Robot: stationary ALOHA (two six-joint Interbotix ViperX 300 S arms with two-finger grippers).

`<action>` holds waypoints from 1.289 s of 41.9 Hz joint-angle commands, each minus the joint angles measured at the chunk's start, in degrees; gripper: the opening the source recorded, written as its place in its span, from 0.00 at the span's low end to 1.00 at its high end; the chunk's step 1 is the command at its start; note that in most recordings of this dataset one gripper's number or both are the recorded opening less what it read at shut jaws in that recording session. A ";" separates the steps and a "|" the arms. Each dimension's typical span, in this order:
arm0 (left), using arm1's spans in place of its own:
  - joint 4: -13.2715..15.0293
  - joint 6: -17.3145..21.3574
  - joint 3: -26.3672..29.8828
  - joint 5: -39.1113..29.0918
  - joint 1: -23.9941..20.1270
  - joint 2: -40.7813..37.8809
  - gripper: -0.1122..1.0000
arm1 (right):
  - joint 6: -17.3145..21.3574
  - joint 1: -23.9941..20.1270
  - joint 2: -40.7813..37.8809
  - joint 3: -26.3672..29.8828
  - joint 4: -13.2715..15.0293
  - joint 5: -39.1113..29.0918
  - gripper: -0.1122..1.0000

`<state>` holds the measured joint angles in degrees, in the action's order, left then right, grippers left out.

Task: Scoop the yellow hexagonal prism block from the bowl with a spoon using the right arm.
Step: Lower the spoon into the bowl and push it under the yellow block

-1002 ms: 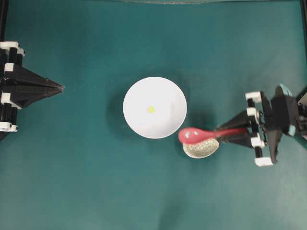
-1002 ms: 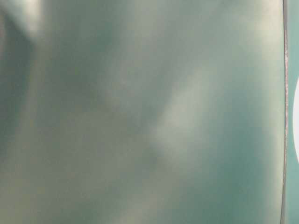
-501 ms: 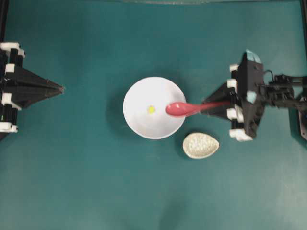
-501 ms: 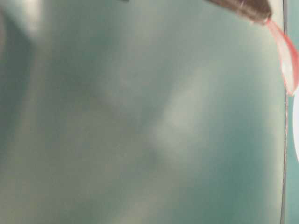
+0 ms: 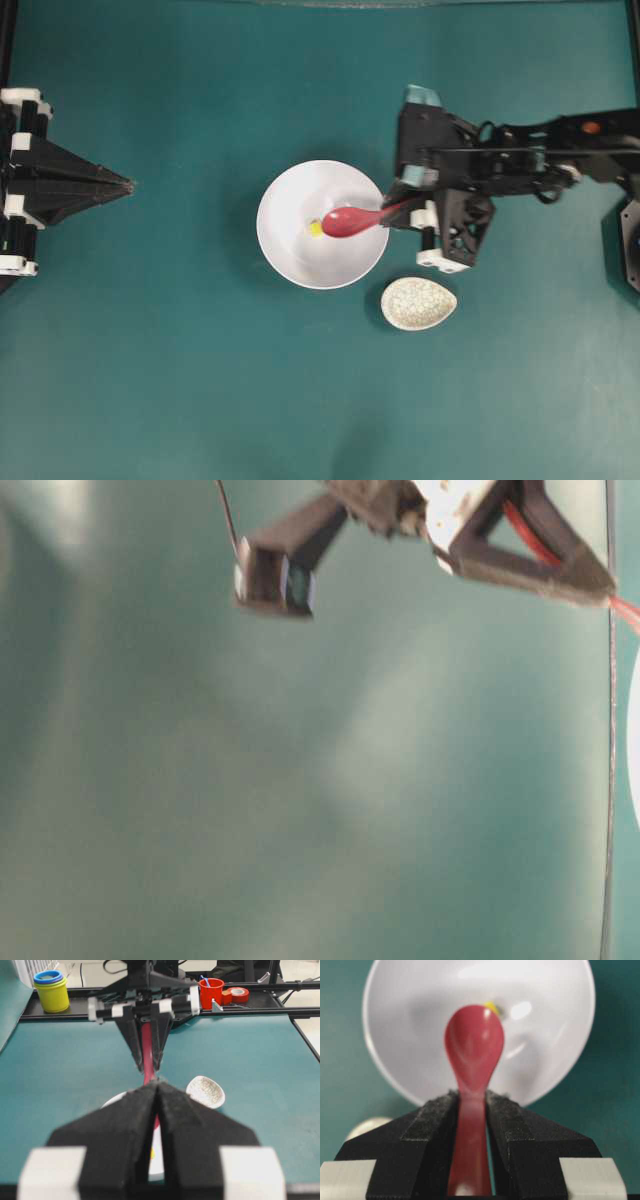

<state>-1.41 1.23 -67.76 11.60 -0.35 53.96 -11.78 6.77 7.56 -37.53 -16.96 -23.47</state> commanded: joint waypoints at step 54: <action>-0.09 -0.26 0.62 0.18 0.00 -0.44 0.10 | 0.26 0.35 -10.28 11.69 3.52 -3.34 0.32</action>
<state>-1.41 1.05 -67.76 11.51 -0.35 53.96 -11.51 7.03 -3.60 -27.16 -13.54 -28.39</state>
